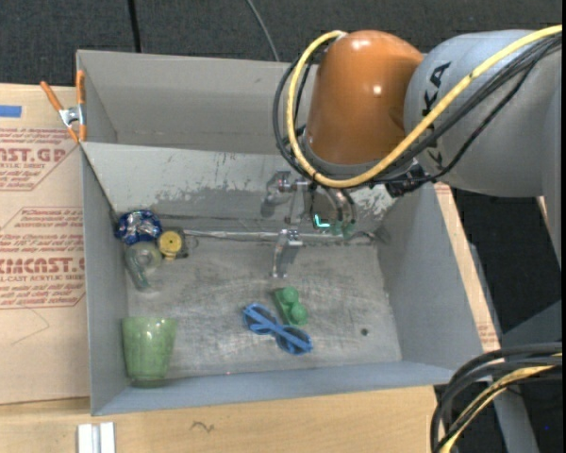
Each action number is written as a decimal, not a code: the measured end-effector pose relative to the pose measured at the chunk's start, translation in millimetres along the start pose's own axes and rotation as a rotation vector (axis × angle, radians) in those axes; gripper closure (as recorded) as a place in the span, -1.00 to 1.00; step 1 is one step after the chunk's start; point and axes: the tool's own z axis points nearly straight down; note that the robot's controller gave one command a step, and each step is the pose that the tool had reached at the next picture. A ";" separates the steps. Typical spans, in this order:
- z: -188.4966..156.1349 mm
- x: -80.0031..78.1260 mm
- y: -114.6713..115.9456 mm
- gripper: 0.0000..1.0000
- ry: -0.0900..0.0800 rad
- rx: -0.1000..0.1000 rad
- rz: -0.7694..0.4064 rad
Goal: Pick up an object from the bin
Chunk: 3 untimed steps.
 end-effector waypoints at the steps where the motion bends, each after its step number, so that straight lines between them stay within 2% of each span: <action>1: 149.0 31.9 -34.8 -1.00 -0.014 0.000 -0.073; 2: 101.2 97.0 -45.8 -1.00 -0.005 0.001 -0.188; 3: 123.8 70.9 -78.3 -1.00 -0.015 -0.004 -0.214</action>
Offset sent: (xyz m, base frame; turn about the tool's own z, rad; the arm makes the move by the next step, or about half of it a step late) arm -0.0347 -0.0348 -0.1488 -0.0747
